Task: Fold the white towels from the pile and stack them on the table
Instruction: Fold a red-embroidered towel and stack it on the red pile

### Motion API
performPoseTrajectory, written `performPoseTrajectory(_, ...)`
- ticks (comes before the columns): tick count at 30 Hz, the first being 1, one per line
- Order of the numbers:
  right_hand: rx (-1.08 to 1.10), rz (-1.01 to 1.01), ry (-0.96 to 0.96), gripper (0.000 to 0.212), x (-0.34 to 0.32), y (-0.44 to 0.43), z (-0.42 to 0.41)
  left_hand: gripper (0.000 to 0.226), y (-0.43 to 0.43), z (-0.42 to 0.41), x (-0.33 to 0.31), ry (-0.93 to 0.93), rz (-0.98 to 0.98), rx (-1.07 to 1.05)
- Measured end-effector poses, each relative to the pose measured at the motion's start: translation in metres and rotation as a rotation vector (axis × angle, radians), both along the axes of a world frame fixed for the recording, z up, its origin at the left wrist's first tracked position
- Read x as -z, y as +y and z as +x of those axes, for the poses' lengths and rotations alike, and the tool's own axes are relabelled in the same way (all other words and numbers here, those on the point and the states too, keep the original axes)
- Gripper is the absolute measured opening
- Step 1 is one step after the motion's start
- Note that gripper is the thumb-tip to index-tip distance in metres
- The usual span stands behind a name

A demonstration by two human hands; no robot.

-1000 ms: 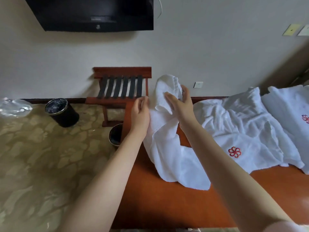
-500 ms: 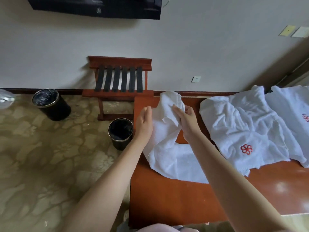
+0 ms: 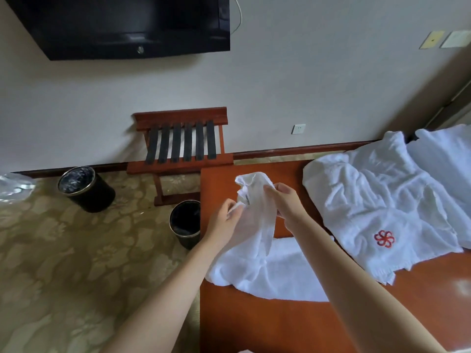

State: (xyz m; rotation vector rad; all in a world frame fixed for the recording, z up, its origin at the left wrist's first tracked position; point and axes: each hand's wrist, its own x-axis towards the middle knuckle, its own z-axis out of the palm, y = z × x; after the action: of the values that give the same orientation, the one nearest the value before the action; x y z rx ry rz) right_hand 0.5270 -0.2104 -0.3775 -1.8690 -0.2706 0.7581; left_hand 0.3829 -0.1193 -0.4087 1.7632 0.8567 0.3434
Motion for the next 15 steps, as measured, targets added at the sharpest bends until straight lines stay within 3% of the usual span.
performPoseTrajectory(4,0.131,0.020,-0.086,0.031,-0.002,-0.004,0.016,0.023,0.023,0.007,-0.012,-0.033,-0.008,-0.216)
performPoseTrajectory(9,0.199,0.153,-0.175,0.023,-0.008,-0.009,0.017,0.017,0.048,0.022,-0.046,-0.137,-0.018,-0.489)
performPoseTrajectory(15,0.122,0.208,-0.364,0.025,-0.048,0.005,0.020,0.024,0.066,0.044,-0.080,-0.235,0.009,-0.511)
